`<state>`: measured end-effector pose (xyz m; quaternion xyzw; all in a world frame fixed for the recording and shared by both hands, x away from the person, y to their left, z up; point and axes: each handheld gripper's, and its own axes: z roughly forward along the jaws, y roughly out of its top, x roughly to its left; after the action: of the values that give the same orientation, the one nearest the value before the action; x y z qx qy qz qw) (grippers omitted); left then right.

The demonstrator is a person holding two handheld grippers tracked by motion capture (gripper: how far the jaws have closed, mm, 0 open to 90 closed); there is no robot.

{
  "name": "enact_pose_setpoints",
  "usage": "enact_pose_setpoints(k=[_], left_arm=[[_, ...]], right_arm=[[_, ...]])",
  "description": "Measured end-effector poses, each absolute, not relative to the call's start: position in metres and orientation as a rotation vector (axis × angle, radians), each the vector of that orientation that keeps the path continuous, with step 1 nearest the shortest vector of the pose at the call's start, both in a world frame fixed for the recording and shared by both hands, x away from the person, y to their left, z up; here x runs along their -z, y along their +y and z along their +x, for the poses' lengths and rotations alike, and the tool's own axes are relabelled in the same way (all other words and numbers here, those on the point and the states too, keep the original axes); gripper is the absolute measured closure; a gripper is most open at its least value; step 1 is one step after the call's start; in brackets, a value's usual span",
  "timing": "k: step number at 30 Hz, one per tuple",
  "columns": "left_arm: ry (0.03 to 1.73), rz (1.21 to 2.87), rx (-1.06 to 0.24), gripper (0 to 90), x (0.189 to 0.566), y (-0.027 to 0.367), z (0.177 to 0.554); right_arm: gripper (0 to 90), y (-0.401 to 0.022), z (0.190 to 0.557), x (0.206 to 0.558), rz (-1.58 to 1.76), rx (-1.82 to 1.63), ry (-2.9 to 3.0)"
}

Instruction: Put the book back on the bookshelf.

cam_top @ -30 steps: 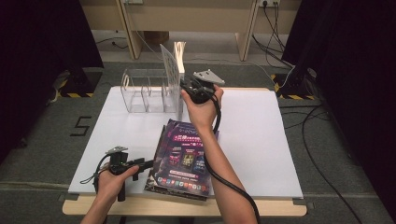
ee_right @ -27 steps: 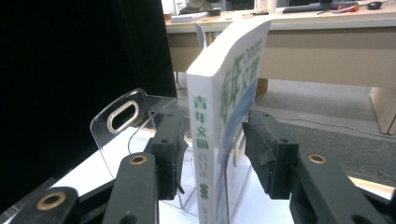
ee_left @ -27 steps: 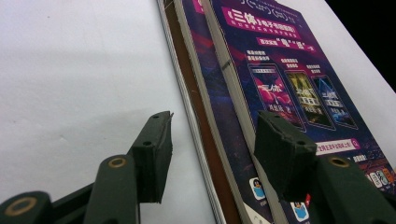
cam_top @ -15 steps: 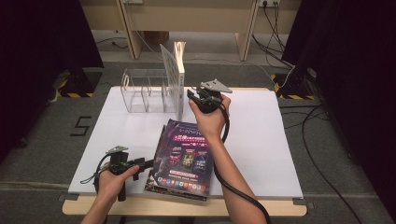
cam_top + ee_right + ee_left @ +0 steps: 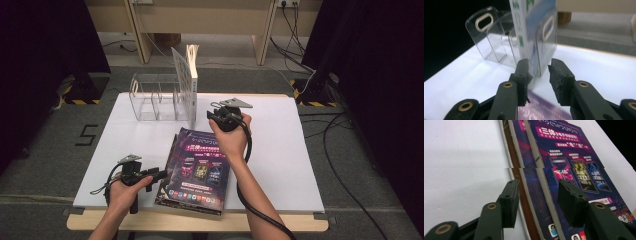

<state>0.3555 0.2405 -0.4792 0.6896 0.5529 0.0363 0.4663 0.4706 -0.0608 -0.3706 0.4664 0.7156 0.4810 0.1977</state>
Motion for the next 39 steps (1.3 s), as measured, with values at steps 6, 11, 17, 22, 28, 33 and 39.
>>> enact_pose_setpoints(k=[6, 11, 17, 22, 28, 33, 39], left_arm=[[1.334, 1.716, -0.095, 54.1, 0.479, 0.231, 0.361], [1.332, 1.72, -0.092, 56.1, 0.48, 0.227, 0.365], [1.325, 1.729, -0.086, 58.9, 0.477, 0.224, 0.371], [1.334, 1.741, -0.079, 60.4, 0.477, 0.218, 0.377], [1.345, 1.748, -0.082, 61.4, 0.48, 0.214, 0.379], [1.352, 1.759, -0.079, 60.9, 0.482, 0.211, 0.38], [1.35, 1.771, -0.08, 60.6, 0.484, 0.209, 0.38]], right_arm=[[70.3, -0.075, 0.469, 0.391, 1.394, -1.276, 2.069], [70.6, -0.087, 0.469, 0.408, 1.465, -1.223, 2.12], [69.2, -0.098, 0.468, 0.424, 1.553, -1.142, 2.141], [67.9, -0.109, 0.469, 0.434, 1.635, -1.054, 2.142], [64.4, -0.118, 0.47, 0.446, 1.727, -1.003, 2.142], [61.4, -0.122, 0.47, 0.456, 1.776, -0.989, 2.171], [59.5, -0.125, 0.469, 0.465, 1.816, -1.007, 2.18]])
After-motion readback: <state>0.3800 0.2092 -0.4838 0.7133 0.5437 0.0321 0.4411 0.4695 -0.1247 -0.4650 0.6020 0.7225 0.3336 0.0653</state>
